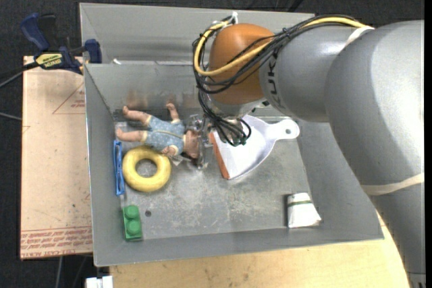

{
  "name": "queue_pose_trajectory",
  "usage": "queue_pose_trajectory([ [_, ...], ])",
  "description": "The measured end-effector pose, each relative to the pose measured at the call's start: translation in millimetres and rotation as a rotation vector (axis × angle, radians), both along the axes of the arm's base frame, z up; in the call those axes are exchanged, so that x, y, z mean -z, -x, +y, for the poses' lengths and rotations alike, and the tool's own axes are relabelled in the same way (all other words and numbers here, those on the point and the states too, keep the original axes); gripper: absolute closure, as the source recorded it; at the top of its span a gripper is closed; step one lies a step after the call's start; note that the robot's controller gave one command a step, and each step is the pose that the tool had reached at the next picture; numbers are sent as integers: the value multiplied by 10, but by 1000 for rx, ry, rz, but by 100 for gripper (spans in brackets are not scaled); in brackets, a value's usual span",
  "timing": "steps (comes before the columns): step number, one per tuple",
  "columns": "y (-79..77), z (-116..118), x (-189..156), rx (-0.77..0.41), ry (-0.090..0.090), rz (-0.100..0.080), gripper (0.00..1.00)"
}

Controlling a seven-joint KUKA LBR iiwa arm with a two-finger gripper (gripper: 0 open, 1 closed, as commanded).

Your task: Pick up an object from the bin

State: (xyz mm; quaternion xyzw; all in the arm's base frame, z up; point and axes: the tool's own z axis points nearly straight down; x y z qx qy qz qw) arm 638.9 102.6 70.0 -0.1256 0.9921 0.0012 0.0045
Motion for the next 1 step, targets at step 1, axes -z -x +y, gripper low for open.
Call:
queue_pose_trajectory([
  [1,0,-2,0,1,0,0,100],
])
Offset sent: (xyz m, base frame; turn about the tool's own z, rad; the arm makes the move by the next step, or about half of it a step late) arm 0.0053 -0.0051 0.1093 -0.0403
